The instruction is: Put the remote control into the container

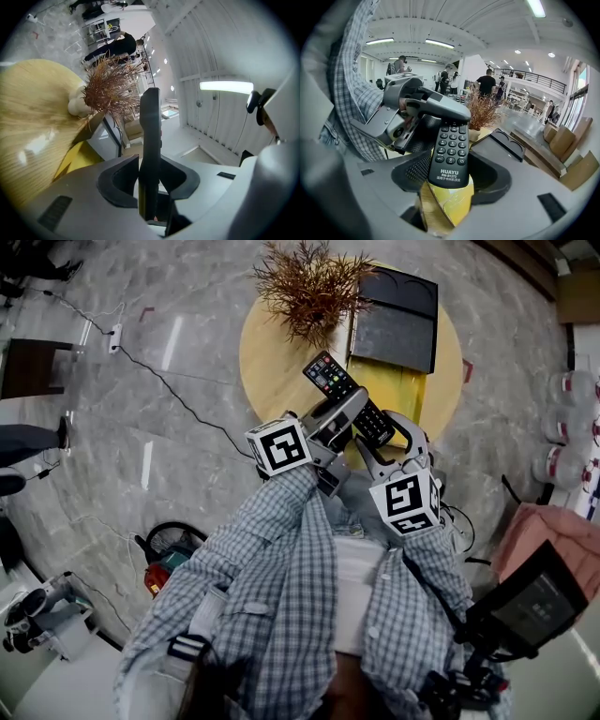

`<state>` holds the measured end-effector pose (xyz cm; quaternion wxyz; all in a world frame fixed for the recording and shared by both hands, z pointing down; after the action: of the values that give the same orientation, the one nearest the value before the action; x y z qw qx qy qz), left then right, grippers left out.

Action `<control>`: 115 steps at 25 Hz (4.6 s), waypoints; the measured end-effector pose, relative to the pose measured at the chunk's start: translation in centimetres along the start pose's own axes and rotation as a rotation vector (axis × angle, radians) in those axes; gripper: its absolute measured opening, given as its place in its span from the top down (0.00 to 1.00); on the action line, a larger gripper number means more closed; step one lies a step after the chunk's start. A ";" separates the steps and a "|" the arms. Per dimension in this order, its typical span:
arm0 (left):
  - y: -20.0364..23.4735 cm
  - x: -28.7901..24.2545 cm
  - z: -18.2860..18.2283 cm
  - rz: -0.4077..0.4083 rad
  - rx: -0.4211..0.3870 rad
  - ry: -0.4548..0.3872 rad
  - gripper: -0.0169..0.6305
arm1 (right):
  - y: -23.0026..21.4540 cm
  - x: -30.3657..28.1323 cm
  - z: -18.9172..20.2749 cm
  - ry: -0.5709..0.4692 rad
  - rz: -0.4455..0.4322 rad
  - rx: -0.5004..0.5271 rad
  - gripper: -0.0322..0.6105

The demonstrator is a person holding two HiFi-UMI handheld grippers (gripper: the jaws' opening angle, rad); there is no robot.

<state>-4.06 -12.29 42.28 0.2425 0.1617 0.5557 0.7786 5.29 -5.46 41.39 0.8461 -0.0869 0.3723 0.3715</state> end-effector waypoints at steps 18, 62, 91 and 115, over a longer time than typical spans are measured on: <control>0.8 -1.1 0.7 0.039 0.066 0.067 0.71 | -1.2 0.2 0.8 -0.011 -0.053 -0.015 0.56; 0.9 2.2 1.7 0.030 -0.043 0.094 0.96 | -6.1 -1.4 2.7 -0.044 0.026 -0.090 0.56; 2.2 4.1 -0.4 -0.065 -0.063 0.014 0.96 | -6.2 -8.8 13.7 0.343 -0.046 -0.152 0.56; 2.3 5.2 -0.4 -0.079 -0.119 0.029 0.96 | -6.4 -9.1 13.7 0.399 0.039 -0.085 0.56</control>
<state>-9.08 -10.32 44.17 0.2740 0.1138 0.5178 0.8024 13.35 -9.33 56.60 0.7439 -0.1869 0.5180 0.3786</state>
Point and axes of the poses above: the fingertips, and each gripper's own axes: x backward along the fingers, y to its left, z out of its underside, the point moved 6 cm from there along x, backward along the fingers, and after that the axes turned 2 degrees about y, right-handed, at the moved point
